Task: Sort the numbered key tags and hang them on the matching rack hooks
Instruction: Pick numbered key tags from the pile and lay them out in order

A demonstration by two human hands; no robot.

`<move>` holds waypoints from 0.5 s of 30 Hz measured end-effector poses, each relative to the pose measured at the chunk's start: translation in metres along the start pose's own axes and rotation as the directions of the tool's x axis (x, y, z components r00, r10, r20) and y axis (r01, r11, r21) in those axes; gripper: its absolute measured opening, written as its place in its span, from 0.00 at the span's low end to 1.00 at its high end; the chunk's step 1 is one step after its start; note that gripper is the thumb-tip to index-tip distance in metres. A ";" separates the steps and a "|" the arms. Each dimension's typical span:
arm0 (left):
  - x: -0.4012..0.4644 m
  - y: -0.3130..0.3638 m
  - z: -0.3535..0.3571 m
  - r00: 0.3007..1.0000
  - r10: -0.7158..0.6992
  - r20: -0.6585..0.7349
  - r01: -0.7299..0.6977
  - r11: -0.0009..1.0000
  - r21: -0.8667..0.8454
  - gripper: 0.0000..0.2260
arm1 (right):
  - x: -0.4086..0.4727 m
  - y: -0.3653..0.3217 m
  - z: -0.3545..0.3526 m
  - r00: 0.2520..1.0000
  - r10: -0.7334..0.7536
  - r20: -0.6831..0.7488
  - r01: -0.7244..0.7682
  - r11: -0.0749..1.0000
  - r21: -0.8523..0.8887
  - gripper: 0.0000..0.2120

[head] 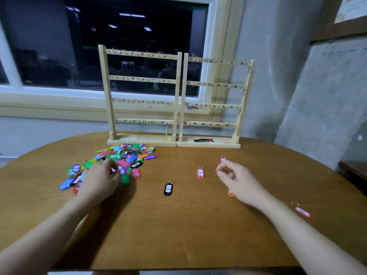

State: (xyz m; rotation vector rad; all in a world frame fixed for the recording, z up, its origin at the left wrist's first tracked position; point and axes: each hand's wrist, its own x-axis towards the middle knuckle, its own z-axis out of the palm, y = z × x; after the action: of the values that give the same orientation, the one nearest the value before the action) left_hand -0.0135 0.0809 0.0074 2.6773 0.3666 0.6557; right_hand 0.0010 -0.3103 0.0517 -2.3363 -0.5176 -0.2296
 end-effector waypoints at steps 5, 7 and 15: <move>0.019 -0.049 0.005 0.995 -0.104 0.000 0.104 0.993 0.063 0.11 | 0.040 -0.048 0.073 0.993 -0.072 0.096 0.068 0.997 0.046 0.04; 0.029 -0.061 0.009 0.991 -0.136 -0.016 0.137 0.989 0.053 0.10 | 0.057 -0.061 0.101 0.989 -0.082 0.123 0.079 0.997 0.024 0.04; 0.057 -0.038 0.025 1.000 -0.021 -0.020 0.020 0.997 -0.069 0.12 | 0.121 -0.092 0.169 0.972 -0.148 0.184 0.183 0.965 -0.187 0.15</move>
State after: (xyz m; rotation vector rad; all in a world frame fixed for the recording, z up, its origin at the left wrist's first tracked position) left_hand 0.0416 0.1271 -0.0060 2.5997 0.3699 0.6783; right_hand 0.0739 -0.0969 0.0232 -2.5268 -0.8100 -0.1699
